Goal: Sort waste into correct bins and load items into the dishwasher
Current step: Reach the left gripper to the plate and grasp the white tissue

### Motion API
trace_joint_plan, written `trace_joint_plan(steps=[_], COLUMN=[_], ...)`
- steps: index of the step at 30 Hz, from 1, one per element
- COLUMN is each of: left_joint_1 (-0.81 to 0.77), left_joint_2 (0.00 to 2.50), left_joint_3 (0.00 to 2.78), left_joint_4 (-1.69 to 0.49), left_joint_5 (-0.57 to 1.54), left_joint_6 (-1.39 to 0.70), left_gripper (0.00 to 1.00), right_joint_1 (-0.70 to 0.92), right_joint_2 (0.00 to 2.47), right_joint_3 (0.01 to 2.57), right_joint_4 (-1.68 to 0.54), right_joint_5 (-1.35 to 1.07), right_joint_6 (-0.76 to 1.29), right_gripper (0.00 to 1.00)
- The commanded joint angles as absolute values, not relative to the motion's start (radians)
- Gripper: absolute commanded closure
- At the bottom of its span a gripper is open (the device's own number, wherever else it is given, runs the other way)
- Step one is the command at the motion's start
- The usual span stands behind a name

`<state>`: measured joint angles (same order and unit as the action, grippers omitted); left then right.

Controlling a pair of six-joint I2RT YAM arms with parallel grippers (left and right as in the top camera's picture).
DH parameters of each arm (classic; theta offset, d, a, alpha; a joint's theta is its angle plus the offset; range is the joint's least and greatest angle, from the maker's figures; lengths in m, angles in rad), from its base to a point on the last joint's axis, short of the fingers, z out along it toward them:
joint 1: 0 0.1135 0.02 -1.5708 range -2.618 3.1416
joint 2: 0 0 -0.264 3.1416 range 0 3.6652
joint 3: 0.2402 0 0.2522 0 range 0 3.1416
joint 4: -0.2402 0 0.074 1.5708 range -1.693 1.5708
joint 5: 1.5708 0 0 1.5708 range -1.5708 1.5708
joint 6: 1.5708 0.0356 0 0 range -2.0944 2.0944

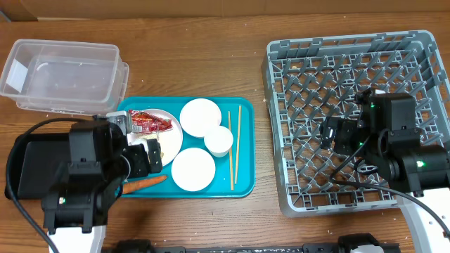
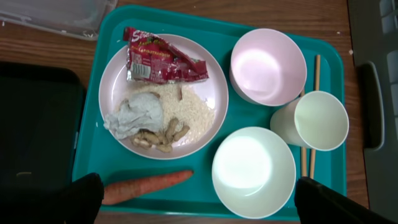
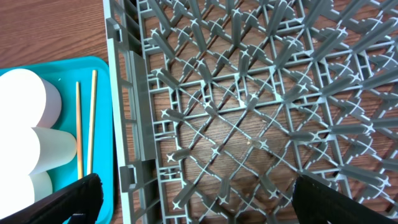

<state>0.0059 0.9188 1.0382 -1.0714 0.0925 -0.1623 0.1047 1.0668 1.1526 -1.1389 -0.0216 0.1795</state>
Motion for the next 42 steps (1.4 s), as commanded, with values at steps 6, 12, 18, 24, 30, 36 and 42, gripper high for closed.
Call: trace_joint_plan(steps=[6,12,18,24,30,36,42], left_joint_1=[0.001,0.004,0.045,0.093,0.101,0.101,0.101], left_joint_2=[1.063,1.271,1.458,1.57,1.621,1.627,1.627], left_joint_3=[1.058,1.057,1.057,1.057,1.057,1.057,1.057], left_joint_4=[-1.009,-1.011,-0.979,-0.931,-0.904,-0.902,-0.903], left_joint_5=[-0.072,-0.116,-0.116,-0.115,-0.114,-0.115,-0.115], left_joint_6=[-0.165,-0.226,-0.266,-0.266,-0.266,-0.266,-0.266], left_gripper=[0.0,0.0,0.01,0.07,0.29,0.6,0.86], right_joint_1=[0.1,0.099,0.1,0.099,0.099,0.099,0.099], right_joint_2=[1.059,1.059,1.059,1.059,1.059,1.059,1.059], right_joint_3=[1.18,1.18,1.18,1.18,1.18,1.18,1.18], right_joint_4=[-1.136,-1.138,-1.143,-1.158,-1.158,-1.158,-1.158], right_joint_5=[-0.02,-0.02,-0.02,-0.02,-0.02,-0.02,-0.02], right_joint_6=[0.179,0.179,0.179,0.179,0.179,0.179,0.179], right_gripper=[0.0,0.0,0.0,0.0,0.0,0.0,0.0])
